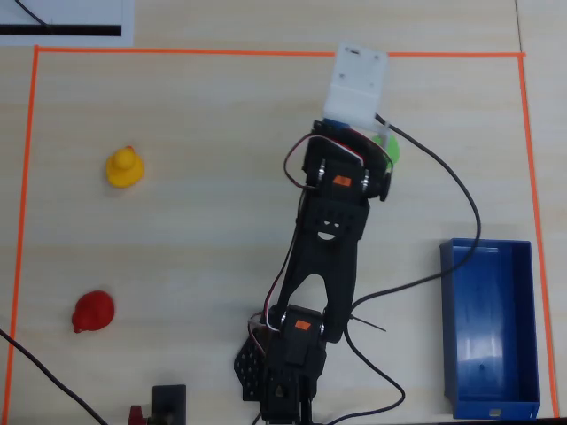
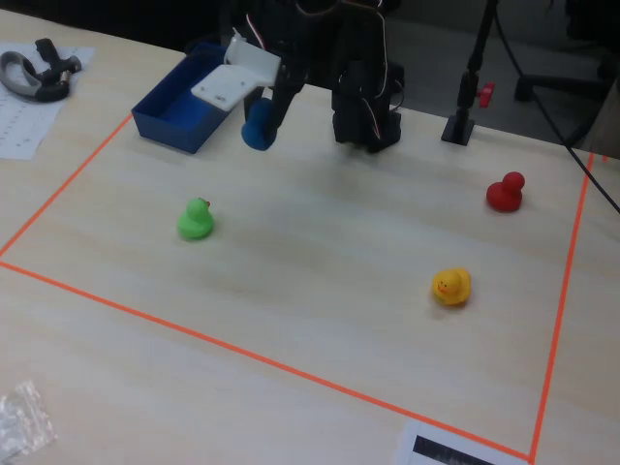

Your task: Grasp blue duck and put it into box.

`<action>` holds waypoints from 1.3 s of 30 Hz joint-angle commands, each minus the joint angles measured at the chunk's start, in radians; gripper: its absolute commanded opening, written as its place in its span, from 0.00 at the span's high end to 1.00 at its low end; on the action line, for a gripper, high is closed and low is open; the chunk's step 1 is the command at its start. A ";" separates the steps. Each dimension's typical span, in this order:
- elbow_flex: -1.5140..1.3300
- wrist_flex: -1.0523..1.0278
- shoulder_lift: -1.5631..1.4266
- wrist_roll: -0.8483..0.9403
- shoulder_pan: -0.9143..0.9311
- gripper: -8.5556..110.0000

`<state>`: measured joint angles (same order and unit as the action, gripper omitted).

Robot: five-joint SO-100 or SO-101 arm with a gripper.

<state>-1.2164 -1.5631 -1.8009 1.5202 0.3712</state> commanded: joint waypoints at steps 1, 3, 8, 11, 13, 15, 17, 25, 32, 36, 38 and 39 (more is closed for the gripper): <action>-0.029 0.049 -0.048 0.043 0.227 0.93; -0.049 0.100 -0.048 0.072 0.318 0.93; -0.080 0.232 -0.026 0.137 0.499 0.93; -0.089 0.262 -0.003 0.176 0.611 0.93; -0.120 0.262 0.000 0.227 0.692 0.93; -0.167 0.272 -0.002 0.276 0.765 0.93; -0.241 0.313 -0.014 0.325 0.834 0.93; -0.433 0.480 0.028 0.390 1.000 0.93; -0.568 0.753 0.112 0.379 1.025 0.93; -0.577 0.815 0.161 0.391 1.031 0.90; -0.580 0.845 0.175 0.391 1.029 0.86; -0.581 0.853 0.179 0.397 1.028 0.78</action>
<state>-1.8009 -0.7593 -1.6183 1.9037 1.3944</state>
